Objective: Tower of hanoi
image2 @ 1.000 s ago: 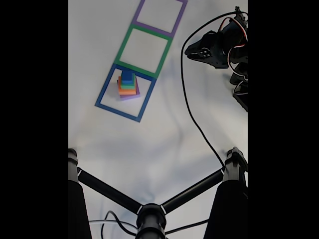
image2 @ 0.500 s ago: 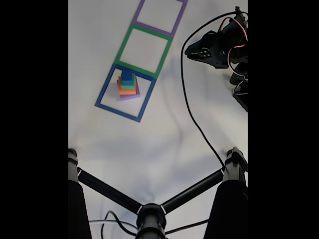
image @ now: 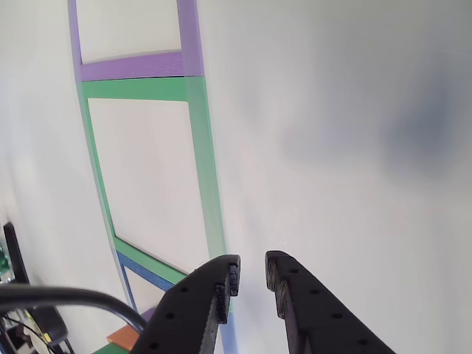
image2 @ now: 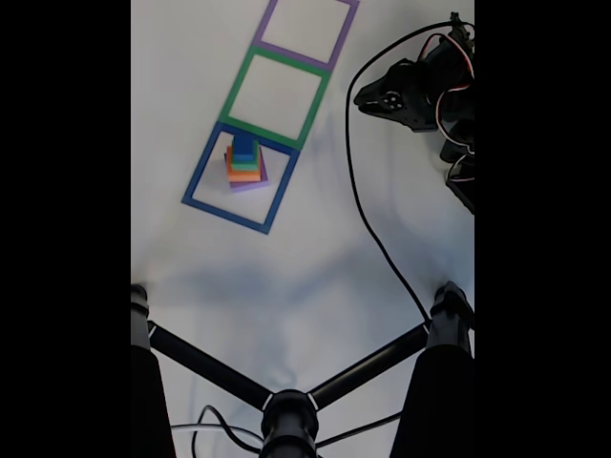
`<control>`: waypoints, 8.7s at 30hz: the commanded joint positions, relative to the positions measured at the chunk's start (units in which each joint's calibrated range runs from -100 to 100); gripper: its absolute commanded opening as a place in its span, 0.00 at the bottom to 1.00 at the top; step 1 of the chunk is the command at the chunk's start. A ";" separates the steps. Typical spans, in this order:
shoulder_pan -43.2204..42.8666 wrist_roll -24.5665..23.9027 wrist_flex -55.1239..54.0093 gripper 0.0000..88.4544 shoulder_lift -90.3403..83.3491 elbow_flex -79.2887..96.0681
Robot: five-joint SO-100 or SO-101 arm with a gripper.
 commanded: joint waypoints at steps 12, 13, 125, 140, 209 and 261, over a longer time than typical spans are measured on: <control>0.80 -0.59 0.25 0.00 -0.67 0.52; 0.80 -0.59 0.25 0.00 -0.67 0.52; 0.80 -0.59 0.25 0.00 -0.67 0.52; 0.80 -0.59 0.25 0.00 -0.67 0.52; 0.80 -0.59 0.25 0.00 -0.67 0.52; 7.29 106.77 -13.51 0.00 30.82 -40.56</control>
